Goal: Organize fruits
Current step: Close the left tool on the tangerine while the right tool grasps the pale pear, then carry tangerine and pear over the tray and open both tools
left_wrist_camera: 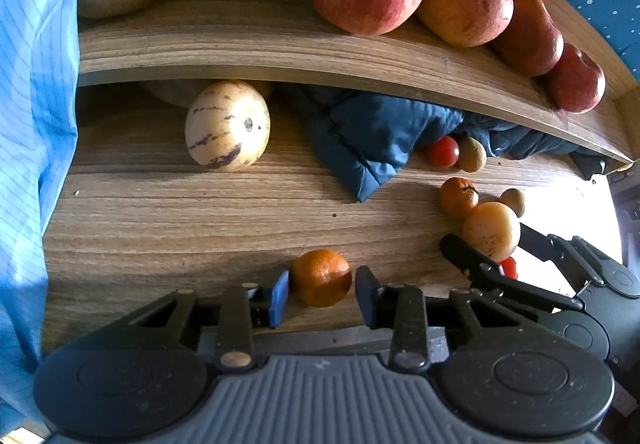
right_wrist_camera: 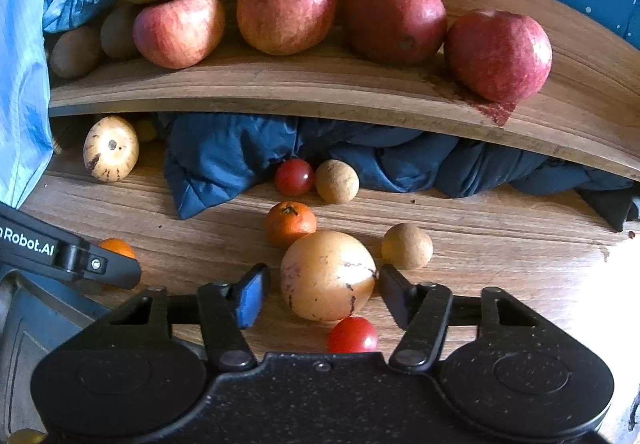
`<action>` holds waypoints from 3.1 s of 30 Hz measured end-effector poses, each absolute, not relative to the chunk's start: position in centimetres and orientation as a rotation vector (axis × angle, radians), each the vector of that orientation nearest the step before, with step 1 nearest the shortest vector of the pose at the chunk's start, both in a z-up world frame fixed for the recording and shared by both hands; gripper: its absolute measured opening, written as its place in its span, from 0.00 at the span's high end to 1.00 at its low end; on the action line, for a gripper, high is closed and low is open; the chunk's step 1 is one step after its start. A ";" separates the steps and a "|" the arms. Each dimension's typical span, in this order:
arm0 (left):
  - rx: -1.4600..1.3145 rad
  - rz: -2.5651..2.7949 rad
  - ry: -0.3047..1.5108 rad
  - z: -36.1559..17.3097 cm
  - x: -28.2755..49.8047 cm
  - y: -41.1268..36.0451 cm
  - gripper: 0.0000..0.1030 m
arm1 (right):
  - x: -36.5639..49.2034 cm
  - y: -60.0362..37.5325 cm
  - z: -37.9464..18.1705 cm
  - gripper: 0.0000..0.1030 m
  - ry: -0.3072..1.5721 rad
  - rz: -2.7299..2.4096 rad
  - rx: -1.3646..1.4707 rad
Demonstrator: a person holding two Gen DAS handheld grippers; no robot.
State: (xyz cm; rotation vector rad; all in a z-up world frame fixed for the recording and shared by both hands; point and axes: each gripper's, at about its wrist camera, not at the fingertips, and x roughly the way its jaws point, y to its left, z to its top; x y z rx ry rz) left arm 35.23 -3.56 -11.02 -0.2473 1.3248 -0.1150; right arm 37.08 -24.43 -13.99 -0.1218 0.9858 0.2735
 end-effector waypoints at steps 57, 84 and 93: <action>-0.215 -0.149 1.294 -9.0 27.3 -8.4 0.66 | 24.7 -27.0 -10.4 0.51 1.006 0.392 -0.116; -0.208 -0.166 1.341 -10.1 24.3 -9.4 0.66 | 20.8 -27.2 -11.2 0.51 1.087 0.412 -0.127; -0.203 -0.154 1.330 -9.8 24.0 -9.5 0.66 | 20.2 -27.5 -11.0 0.50 1.086 0.419 -0.124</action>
